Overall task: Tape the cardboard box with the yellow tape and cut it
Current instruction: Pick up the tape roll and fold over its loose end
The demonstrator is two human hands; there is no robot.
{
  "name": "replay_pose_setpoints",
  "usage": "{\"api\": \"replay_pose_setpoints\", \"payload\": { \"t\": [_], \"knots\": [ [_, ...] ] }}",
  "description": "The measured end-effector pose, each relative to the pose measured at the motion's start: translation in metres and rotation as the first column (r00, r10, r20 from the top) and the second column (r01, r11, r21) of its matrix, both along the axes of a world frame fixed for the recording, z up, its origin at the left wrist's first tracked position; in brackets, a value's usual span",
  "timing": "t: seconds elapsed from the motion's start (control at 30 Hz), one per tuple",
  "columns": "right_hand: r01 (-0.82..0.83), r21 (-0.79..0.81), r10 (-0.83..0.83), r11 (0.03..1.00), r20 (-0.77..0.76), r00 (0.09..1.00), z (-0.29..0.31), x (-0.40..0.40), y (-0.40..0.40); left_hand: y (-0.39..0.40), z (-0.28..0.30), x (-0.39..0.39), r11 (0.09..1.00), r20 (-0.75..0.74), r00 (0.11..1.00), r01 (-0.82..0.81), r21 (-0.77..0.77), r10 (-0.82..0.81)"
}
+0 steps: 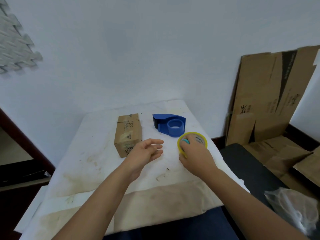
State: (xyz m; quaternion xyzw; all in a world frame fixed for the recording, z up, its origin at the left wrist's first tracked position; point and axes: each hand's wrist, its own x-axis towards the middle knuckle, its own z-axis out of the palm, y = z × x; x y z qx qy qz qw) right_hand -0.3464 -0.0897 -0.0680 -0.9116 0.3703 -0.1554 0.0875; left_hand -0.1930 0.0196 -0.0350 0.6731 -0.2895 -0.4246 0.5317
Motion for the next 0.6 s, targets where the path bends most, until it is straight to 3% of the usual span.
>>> {"api": "replay_pose_setpoints", "payload": {
  "t": [0.2,0.3,0.4,0.6],
  "knots": [
    [-0.004,-0.069,-0.005,0.998,-0.126,0.992,-0.013,0.029,-0.028,-0.004,-0.002,0.018,1.000,0.021,1.000,-0.006,0.008,0.006],
    [0.016,0.055,-0.008,0.998,-0.145,0.989,-0.008,0.030,-0.044,-0.007,-0.006,0.025,1.000,0.000,1.000,-0.010,0.016,0.010],
    [0.050,0.284,-0.044,0.957,-0.028,0.999,0.006,0.023,-0.063,-0.013,-0.011,0.030,1.000,-0.017,1.000,-0.003,0.021,0.003],
    [0.035,0.288,-0.039,0.957,0.008,0.999,0.023,0.013,-0.083,-0.022,-0.018,0.030,0.999,-0.034,0.999,0.015,0.050,-0.013]
  ]
}}
